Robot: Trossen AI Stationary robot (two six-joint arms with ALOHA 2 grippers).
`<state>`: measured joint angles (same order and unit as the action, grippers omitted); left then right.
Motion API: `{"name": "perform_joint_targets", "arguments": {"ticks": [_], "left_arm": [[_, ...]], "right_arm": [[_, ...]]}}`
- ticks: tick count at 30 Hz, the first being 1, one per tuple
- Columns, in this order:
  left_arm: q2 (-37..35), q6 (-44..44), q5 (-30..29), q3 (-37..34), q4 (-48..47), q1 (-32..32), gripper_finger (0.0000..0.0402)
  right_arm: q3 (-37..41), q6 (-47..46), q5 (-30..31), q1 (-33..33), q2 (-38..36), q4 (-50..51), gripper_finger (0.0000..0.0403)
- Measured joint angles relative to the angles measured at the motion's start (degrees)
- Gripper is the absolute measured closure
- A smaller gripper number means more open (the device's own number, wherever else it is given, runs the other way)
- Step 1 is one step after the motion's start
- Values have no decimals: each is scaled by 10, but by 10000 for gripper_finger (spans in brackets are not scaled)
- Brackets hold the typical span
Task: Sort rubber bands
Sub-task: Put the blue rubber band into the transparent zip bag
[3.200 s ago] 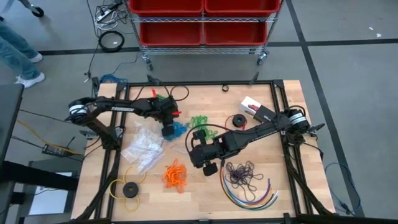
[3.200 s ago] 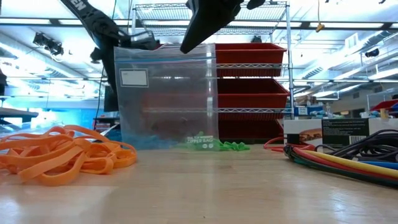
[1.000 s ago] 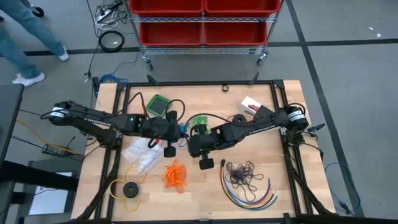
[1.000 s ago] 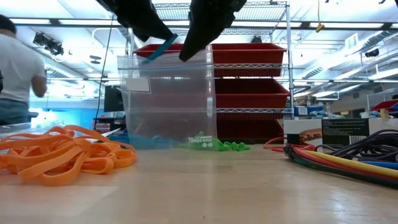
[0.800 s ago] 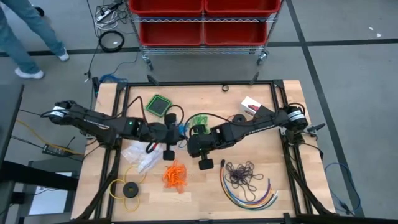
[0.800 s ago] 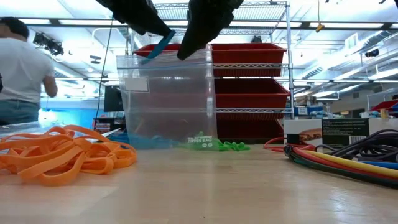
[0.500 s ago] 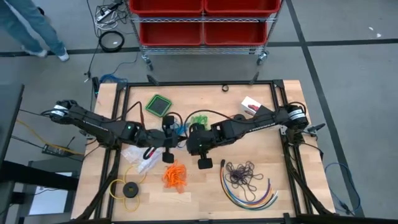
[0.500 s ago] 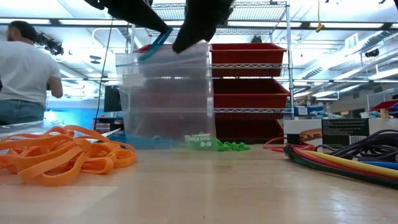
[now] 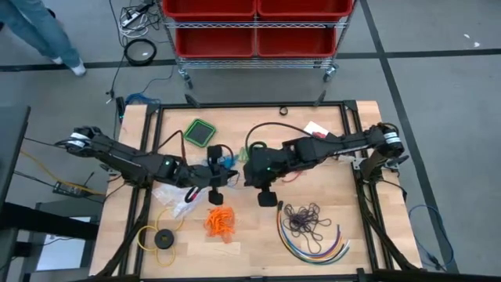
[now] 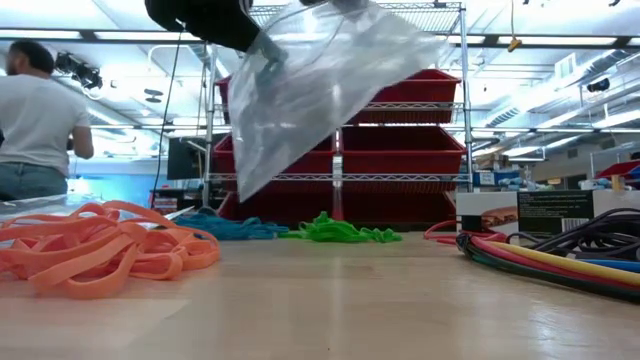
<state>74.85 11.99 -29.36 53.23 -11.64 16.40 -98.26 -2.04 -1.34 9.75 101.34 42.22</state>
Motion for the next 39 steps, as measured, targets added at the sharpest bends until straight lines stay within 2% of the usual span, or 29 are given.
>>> {"name": "perform_joint_targets", "arguments": {"ticks": [4, 7, 11, 14, 16, 18, 21, 23, 25, 34, 39], "left_arm": [[10, 1, 20, 0, 31, 1, 346], [9, 0, 25, 0, 42, 1, 310], [9, -17, 35, 0, 36, 1, 261], [9, -30, 35, 0, 22, -1, 234], [9, -35, 30, 0, 14, -3, 222], [4, -35, 0, 0, -8, -3, 216], [-11, -38, -34, 0, -73, -11, 215], [-20, -54, -36, -4, -120, -26, 216], [-29, -69, -18, -27, -142, -43, 220], [-38, -66, 201, -168, -37, -147, 245], [-34, -63, 214, -218, 0, -188, 251]], "right_arm": [[0, -3, 2, -2, 5, 22, 403], [0, -4, 26, -2, 7, 40, 403], [0, 2, 63, -2, 7, 48, 403], [0, 6, 68, -2, 6, 54, 403], [0, 6, 70, -2, 6, 59, 403], [0, 6, 82, -1, 6, 67, 403], [0, 5, 93, -2, 6, 84, 403], [0, 2, 94, -2, 6, 91, 403], [0, 2, 95, -2, 6, 93, 403], [0, 1, 92, 0, 7, 87, 403], [0, 2, 91, 0, 7, 83, 403]]}}
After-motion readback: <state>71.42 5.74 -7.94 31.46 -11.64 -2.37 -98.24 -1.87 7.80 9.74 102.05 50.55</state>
